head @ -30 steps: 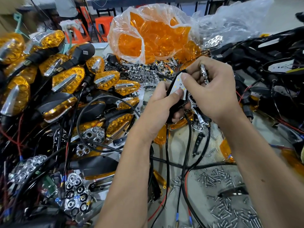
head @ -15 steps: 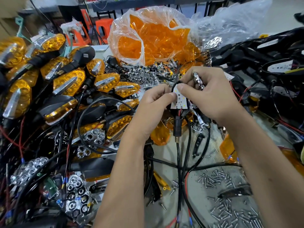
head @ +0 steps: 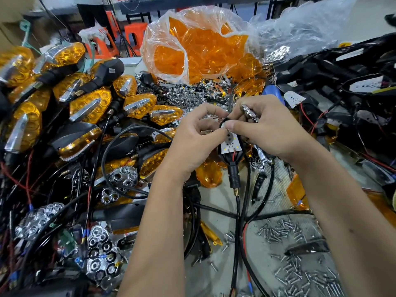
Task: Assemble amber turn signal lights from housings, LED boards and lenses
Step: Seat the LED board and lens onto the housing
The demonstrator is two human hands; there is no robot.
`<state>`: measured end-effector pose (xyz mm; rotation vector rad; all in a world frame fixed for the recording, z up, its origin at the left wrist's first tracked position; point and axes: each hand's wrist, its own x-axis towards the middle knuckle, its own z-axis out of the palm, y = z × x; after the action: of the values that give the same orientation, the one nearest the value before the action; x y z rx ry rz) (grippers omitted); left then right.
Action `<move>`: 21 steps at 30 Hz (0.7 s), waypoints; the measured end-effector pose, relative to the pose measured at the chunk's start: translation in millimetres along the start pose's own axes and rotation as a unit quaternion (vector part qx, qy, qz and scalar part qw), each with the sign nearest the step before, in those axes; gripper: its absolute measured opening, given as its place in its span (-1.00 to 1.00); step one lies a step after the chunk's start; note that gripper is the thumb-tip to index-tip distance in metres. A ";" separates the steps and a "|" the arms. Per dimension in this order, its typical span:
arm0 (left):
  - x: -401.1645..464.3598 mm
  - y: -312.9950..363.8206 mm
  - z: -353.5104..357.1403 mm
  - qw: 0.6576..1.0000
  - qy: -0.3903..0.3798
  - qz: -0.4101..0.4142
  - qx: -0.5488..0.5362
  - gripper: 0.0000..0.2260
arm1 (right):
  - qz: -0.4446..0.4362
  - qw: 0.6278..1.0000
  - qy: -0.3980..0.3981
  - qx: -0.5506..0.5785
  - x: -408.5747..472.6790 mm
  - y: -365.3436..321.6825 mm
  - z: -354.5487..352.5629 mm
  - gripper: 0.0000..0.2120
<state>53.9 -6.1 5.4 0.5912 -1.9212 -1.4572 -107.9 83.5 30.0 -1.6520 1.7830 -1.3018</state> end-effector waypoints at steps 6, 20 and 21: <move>1.9 0.1 3.7 0.999 0.039 -0.014 -0.007 -0.88 | 0.030 1.000 0.002 -0.006 3.6 6.5 2.9 -0.84; 1.1 4.7 -6.3 0.983 0.045 -0.142 -0.106 -0.69 | 0.051 0.979 -0.037 0.194 -1.3 -5.2 -2.8 -0.72; 1.2 4.3 -6.8 0.983 0.043 -0.144 -0.107 -0.68 | 0.019 0.981 -0.051 0.186 -2.8 -1.5 -4.7 -0.76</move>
<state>58.1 -10.3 11.0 0.8438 -1.6344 -1.7600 -110.1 88.0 32.7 -1.4401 1.4027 -1.4050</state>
